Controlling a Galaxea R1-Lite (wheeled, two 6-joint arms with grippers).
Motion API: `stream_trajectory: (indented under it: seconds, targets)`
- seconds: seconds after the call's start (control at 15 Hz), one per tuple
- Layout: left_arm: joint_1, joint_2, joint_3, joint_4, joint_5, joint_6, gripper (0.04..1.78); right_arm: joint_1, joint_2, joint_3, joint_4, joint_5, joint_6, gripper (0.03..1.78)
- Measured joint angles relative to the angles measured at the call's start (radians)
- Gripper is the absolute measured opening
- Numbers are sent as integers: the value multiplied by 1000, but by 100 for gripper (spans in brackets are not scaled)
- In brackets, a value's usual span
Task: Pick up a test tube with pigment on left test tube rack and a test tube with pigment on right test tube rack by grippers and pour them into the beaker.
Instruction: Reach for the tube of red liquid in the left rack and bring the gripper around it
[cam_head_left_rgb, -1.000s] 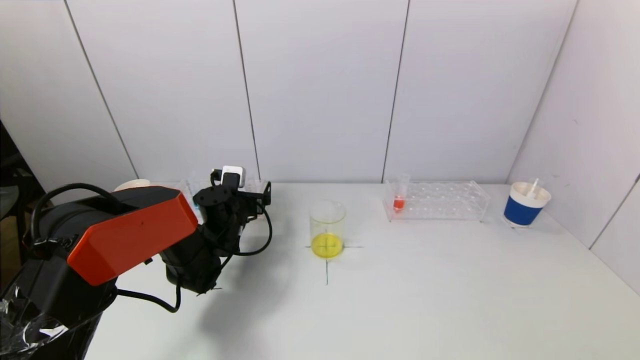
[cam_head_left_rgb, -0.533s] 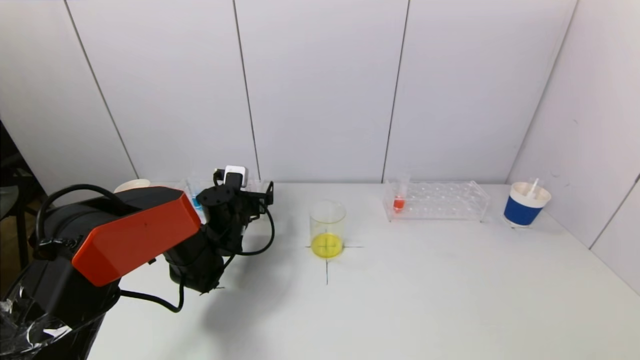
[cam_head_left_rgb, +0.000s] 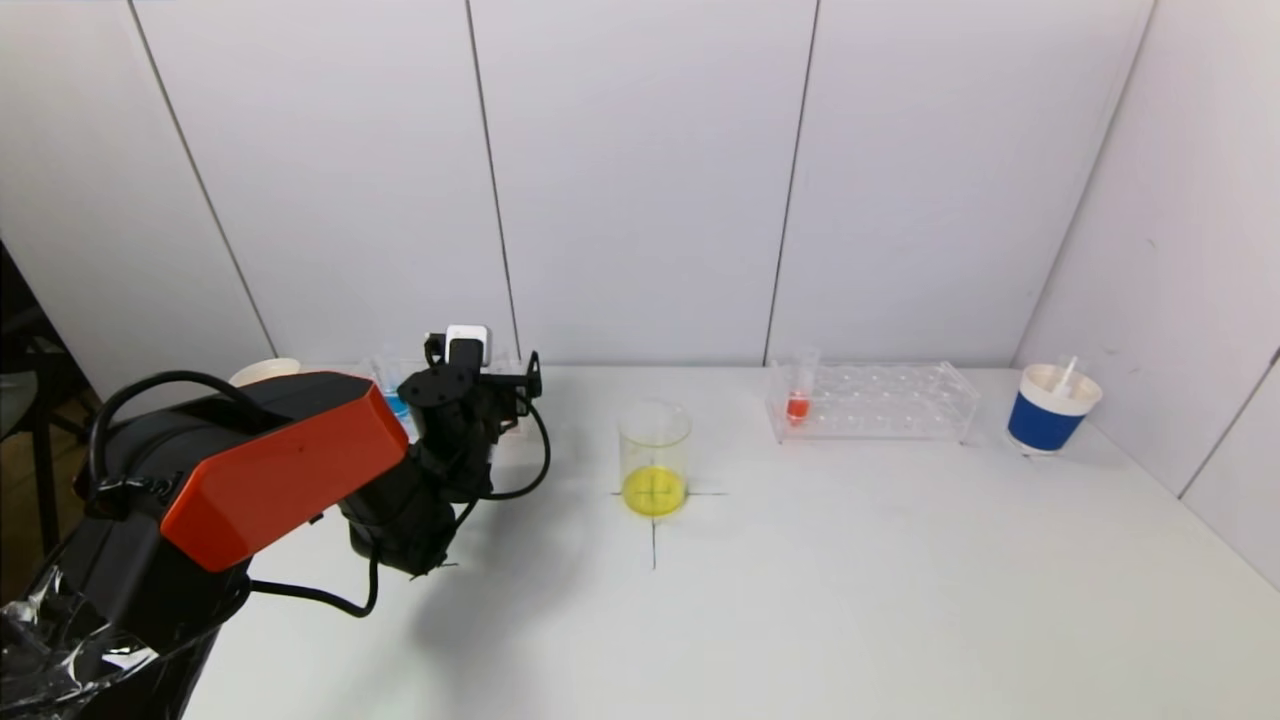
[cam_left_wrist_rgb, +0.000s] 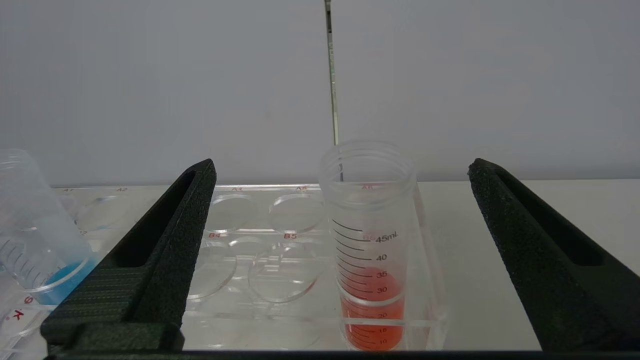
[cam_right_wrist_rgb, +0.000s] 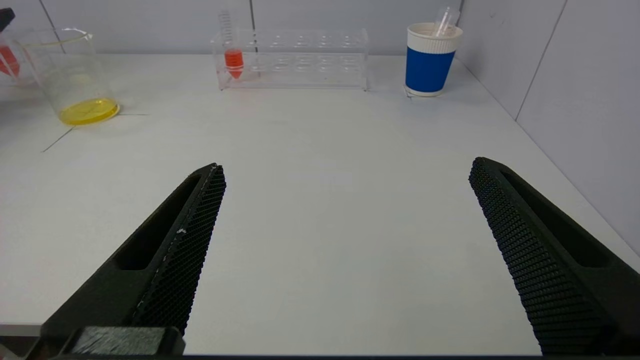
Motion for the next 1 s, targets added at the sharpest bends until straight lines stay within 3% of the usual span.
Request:
stream_trajectory:
  seconds: [1.0]
  targets:
    - [-28,18,-6,-4,60,0,176,0,0,0,0,0,0,177]
